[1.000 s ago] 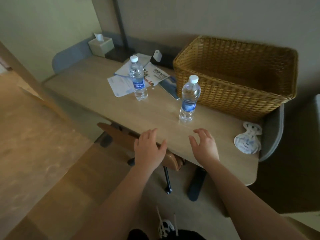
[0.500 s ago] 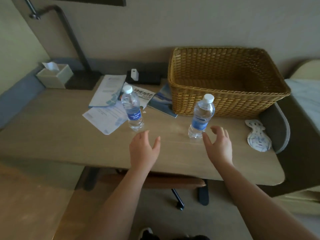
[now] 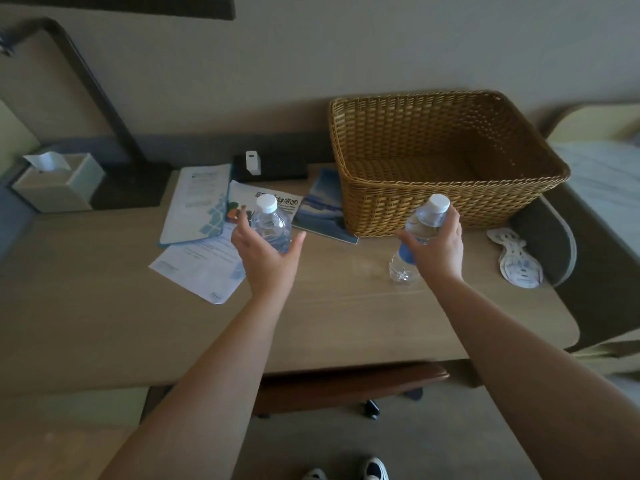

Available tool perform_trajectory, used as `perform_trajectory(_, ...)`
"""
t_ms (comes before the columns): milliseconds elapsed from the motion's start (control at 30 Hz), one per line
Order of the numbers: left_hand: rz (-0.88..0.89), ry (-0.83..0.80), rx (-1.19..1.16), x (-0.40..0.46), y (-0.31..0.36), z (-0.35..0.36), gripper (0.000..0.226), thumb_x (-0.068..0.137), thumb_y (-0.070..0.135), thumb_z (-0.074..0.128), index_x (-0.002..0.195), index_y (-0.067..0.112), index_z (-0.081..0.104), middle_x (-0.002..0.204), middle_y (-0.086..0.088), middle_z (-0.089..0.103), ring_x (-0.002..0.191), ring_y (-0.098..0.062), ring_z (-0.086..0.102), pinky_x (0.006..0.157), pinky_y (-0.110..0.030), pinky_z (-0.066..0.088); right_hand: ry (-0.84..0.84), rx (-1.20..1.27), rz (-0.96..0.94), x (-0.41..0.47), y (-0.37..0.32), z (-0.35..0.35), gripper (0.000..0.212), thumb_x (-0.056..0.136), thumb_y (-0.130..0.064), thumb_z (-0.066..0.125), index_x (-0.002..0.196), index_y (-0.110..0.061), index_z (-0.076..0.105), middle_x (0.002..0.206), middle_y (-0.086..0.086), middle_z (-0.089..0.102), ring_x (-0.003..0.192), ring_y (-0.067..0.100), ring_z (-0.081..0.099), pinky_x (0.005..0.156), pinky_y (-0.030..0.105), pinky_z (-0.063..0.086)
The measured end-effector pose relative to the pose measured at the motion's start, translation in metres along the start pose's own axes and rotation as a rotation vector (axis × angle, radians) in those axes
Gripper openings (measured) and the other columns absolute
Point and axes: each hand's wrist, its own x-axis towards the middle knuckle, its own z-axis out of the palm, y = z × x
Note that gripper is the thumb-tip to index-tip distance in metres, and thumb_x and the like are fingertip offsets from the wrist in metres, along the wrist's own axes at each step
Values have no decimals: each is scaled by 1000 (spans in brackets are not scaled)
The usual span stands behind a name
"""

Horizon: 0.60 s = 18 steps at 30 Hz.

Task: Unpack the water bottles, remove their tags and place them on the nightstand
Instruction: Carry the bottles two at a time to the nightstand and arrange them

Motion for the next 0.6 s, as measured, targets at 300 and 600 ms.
perform_trajectory(300,2,-133,-88,27,-9,4,105,67,37,86,150,25,22,151,-4,36,134,-16,38,99,-22,37,-15,-51,13,-1,2,-7,71,71,-38,81,123,-18,39,124,6,52,109,25,54,84,41,50)
perform_trajectory(600,218,-276,-50,-2,1,24,66,65,40,85,116,17,51,112,0,61,102,-15,58,80,-19,45,14,-41,31,-33,14,-23,74,65,-39,84,124,-25,40,122,-1,53,106,17,52,77,30,42)
